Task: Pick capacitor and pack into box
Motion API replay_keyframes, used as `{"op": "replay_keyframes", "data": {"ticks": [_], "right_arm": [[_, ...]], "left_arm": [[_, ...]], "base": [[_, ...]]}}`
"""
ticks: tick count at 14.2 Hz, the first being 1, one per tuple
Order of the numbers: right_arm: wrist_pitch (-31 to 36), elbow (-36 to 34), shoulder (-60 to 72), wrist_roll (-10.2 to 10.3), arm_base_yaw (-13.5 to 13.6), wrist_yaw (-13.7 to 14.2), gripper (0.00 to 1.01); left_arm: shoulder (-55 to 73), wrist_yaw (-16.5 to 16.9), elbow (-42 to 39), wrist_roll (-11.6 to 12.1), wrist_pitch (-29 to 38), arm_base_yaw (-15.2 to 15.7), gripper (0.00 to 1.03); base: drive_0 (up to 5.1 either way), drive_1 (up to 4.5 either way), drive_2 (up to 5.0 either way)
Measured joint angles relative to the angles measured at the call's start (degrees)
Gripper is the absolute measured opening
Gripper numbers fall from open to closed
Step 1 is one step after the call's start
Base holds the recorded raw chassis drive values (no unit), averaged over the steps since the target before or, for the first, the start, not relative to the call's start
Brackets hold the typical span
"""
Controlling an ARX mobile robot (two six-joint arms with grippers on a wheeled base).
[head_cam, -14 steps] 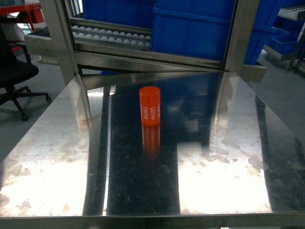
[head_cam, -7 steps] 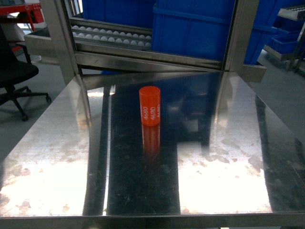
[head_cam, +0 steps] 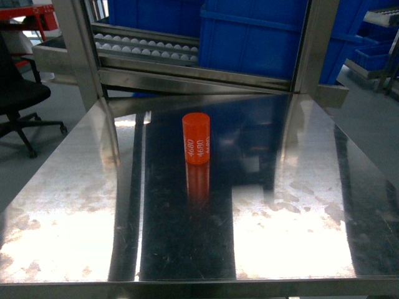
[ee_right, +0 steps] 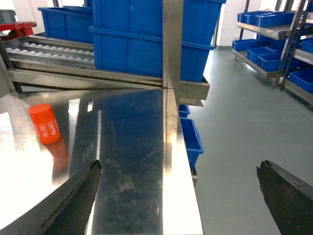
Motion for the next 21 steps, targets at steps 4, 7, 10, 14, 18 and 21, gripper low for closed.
{"op": "replay_keyframes", "data": {"ticks": [4,7,10,14,18,21], "right_arm": [[0.02,0.00,0.00,0.00,0.00,-0.02,0.98],[0.02,0.00,0.00,0.00,0.00,-0.02,0.98],[0.02,0.00,0.00,0.00,0.00,-0.02,0.98],[0.02,0.00,0.00,0.00,0.00,-0.02,0.98],[0.02,0.00,0.00,0.00,0.00,0.00,0.98],[0.02,0.00,0.00,0.00,0.00,0.00,0.98]], "left_arm": [[51.43,-2.62,12.07,-1.07,42.53,-13.62,0.98],[81.13,-3.58,28.17,-0.52,46.31,-17.59,0.98],[95.73,-3.58,41.46,-0.94,42.66,-19.80,0.98],[106.64,-3.15,55.12,-2.47,36.57,-21.44,0.98],[115.86,-5.05,69.68,-4.70,28.20,-22.43,0.98],[118.92,-6.12,74.66,-7.45,22.56,-22.80,0.81]], "base": [[0.0,0.00,0.0],[0.0,0.00,0.0],[0.0,0.00,0.0],[0.0,0.00,0.0],[0.0,0.00,0.0],[0.0,0.00,0.0]]}}
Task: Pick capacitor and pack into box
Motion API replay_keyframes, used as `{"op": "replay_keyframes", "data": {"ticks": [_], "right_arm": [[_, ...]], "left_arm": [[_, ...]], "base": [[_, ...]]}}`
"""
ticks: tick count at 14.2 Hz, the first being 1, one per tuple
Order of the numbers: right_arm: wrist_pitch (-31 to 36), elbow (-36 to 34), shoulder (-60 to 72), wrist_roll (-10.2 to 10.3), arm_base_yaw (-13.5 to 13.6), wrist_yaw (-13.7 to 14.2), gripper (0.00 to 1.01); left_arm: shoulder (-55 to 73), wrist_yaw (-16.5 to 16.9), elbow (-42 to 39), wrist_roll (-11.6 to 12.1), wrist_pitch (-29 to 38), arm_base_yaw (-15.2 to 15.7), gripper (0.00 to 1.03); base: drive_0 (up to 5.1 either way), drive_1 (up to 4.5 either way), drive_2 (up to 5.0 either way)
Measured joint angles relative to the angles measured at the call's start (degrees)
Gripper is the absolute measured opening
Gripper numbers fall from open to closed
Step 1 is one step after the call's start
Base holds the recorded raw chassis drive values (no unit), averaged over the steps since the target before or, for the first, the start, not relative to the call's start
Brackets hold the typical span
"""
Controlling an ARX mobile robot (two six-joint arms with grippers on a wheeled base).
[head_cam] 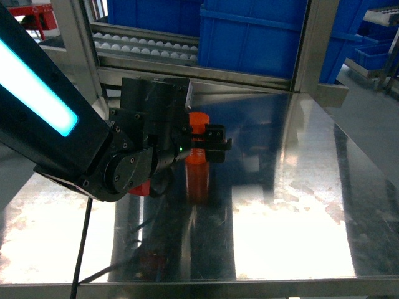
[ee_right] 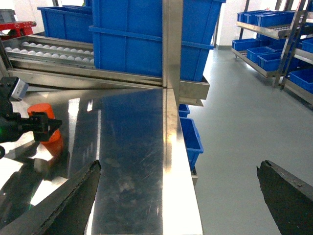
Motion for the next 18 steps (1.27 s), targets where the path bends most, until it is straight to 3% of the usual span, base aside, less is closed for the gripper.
{"op": "replay_keyframes", "data": {"ticks": [3,7,9,11,13,15,16,18], "right_arm": [[0.00,0.00,0.00,0.00,0.00,-0.02,0.98],[0.00,0.00,0.00,0.00,0.00,0.00,0.98],[0.00,0.00,0.00,0.00,0.00,-0.02,0.98],[0.00,0.00,0.00,0.00,0.00,-0.02,0.98],[0.00,0.00,0.00,0.02,0.00,-0.02,0.98],[0.00,0.00,0.00,0.00,0.00,-0.02,0.98],[0.00,0.00,0.00,0.00,0.00,0.00,0.98],[0.02,0.00,0.00,0.00,0.00,0.00,0.98]], "left_arm": [[-0.13,-0.13,-0.15,-0.85,0.00,-0.35,0.47],[-15.72,-0.94,-14.78,0.57,4.39,0.83,0.45],[-33.31,-2.82,-27.98,4.02,9.62,2.71,0.45],[-50.93,-5.57,-42.69,6.88,7.02,5.20,0.45],[-66.55,-7.10,-52.35,8.39,1.64,6.64,0.45],[-84.43,-7.93,-58.07,7.76,-9.05,6.05,0.45],[-92.30,-8.59,-60.61,6.86,-16.15,3.93,0.45],[-96.15,-8.79,-61.55,6.43,-17.62,3.41,0.45]], "base": [[0.0,0.00,0.0],[0.0,0.00,0.0],[0.0,0.00,0.0],[0.0,0.00,0.0],[0.0,0.00,0.0],[0.0,0.00,0.0],[0.0,0.00,0.0],[0.0,0.00,0.0]]}}
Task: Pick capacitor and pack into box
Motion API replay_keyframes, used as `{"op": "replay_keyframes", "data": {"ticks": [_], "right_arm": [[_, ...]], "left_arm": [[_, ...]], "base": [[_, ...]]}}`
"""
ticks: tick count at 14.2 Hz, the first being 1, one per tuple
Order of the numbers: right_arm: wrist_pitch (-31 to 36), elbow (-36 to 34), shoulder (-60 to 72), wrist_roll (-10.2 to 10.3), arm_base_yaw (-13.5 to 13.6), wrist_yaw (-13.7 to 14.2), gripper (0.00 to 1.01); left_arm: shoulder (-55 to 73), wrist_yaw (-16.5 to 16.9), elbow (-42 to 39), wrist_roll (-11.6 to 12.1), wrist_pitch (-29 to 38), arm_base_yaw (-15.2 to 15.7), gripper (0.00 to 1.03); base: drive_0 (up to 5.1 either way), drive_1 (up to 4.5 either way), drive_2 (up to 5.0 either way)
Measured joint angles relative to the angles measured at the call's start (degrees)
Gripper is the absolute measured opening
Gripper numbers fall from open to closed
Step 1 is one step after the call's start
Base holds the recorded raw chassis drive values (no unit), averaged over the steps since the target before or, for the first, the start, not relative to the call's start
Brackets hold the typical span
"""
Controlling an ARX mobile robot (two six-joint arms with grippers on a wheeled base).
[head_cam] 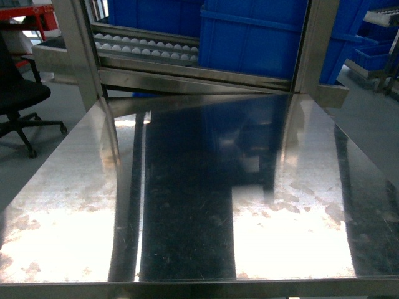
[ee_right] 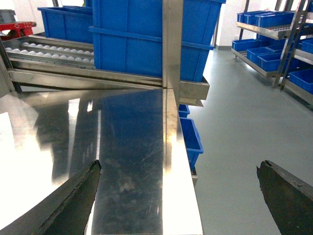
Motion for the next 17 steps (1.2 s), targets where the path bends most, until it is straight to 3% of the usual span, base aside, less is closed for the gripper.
{"op": "replay_keyframes", "data": {"ticks": [1,2,6,9,10,11,17], "right_arm": [[-0.02,0.00,0.00,0.00,0.00,-0.02,0.98],[-0.02,0.00,0.00,0.00,0.00,-0.02,0.98],[-0.02,0.00,0.00,0.00,0.00,-0.02,0.98],[0.00,0.00,0.00,0.00,0.00,-0.02,0.98],[-0.02,0.00,0.00,0.00,0.00,-0.02,0.98],[0.00,0.00,0.00,0.00,0.00,0.02,0.98],[-0.02,0.00,0.00,0.00,0.00,-0.02,0.98]], "left_arm": [[-0.20,-3.54,-1.14,0.52,4.17,0.63,0.45],[-2.84,-3.04,-3.28,0.57,3.50,2.62,0.45],[-10.88,3.34,-7.98,0.57,0.11,9.42,0.45],[-15.89,6.47,-10.25,0.57,-2.93,12.68,0.45],[-17.84,11.28,-10.78,0.61,-4.37,16.57,0.45],[-19.17,12.57,-11.17,0.68,-5.16,19.32,0.45],[-26.58,13.25,-13.20,0.76,-9.20,19.08,0.45]], "base": [[0.0,0.00,0.0],[0.0,0.00,0.0],[0.0,0.00,0.0],[0.0,0.00,0.0],[0.0,0.00,0.0],[0.0,0.00,0.0],[0.0,0.00,0.0]]}}
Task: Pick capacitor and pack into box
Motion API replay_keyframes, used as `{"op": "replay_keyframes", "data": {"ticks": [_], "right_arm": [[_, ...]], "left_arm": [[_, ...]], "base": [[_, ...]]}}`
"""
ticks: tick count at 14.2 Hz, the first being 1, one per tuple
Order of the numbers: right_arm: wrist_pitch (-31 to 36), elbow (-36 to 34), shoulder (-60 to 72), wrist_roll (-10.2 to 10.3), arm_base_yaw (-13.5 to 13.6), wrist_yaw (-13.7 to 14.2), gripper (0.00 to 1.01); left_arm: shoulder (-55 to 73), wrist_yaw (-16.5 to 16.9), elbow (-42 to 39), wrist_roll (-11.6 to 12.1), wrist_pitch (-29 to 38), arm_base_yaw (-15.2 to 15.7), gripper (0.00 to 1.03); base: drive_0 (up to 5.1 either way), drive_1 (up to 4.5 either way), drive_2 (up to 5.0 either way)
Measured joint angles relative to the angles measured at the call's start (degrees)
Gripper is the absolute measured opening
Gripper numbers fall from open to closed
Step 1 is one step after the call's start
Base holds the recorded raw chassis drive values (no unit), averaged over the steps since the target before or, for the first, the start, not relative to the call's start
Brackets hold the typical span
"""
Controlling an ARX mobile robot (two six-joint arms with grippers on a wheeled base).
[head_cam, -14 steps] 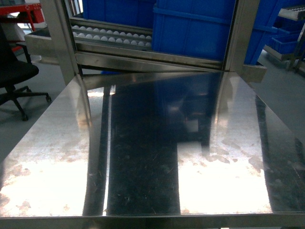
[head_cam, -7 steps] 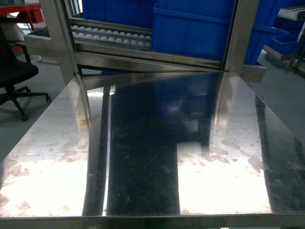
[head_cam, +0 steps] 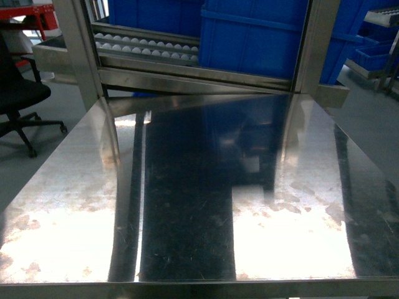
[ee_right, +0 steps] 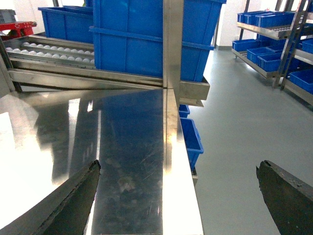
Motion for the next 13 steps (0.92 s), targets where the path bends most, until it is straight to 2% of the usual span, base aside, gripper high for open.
{"op": "replay_keyframes", "data": {"ticks": [4,5,6,13], "right_arm": [[0.00,0.00,0.00,0.00,0.00,0.00,0.98],[-0.02,0.00,0.00,0.00,0.00,0.02,0.98],[-0.04,0.00,0.00,0.00,0.00,0.02,0.98],[0.00,0.00,0.00,0.00,0.00,0.02,0.98]], "left_arm": [[-3.78,0.00,0.02,0.02,-4.07,0.00,0.45],[-9.53,0.13,0.04,0.02,-12.94,0.00,0.45],[-12.79,0.07,0.04,0.02,-13.03,0.00,0.45],[-12.74,-0.02,0.04,0.20,-13.86,0.00,0.44]], "base": [[0.0,0.00,0.0],[0.0,0.00,0.0],[0.0,0.00,0.0],[0.0,0.00,0.0]]}}
